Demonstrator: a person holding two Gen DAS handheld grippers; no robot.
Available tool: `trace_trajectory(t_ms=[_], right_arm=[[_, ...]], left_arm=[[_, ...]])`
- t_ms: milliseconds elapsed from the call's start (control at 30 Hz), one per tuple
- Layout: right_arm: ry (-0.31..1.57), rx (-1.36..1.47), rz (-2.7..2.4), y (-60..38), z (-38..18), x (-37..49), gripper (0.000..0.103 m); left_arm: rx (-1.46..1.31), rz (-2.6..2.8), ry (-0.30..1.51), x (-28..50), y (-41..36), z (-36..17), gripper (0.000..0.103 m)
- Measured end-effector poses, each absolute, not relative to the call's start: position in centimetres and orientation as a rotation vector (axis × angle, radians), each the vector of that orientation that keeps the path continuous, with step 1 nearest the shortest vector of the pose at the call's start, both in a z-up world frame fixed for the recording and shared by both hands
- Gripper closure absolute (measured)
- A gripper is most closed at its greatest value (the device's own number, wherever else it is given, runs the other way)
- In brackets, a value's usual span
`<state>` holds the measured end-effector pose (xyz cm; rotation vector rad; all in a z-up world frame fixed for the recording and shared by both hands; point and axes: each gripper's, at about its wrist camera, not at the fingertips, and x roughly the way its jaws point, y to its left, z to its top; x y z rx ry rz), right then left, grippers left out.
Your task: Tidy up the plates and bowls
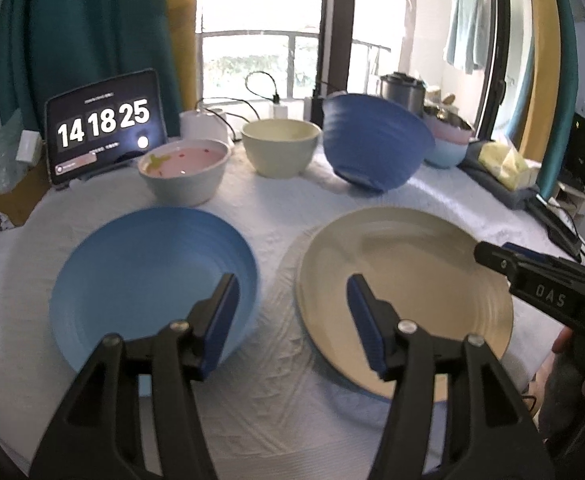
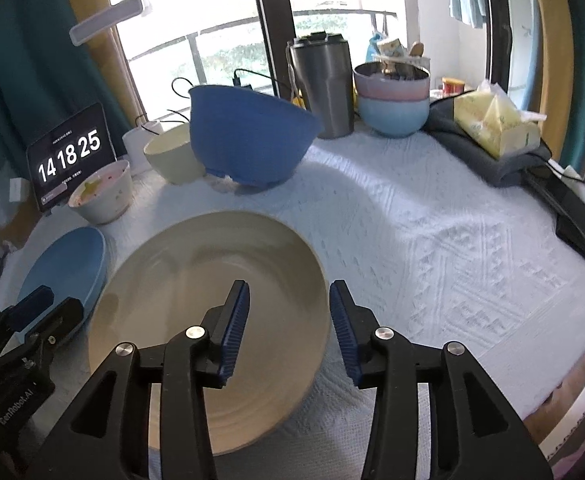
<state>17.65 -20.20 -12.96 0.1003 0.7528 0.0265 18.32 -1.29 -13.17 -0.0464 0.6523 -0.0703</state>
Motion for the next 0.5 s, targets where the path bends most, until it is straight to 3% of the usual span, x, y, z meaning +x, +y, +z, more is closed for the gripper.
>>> trace_trajectory(t_ms=[500], right_arm=[[0.717,0.015,0.126,-13.2,-11.0,17.2,0.058]], left_arm=[[-0.123,0.017,0.587,16.6,5.7,-11.8,0.045]])
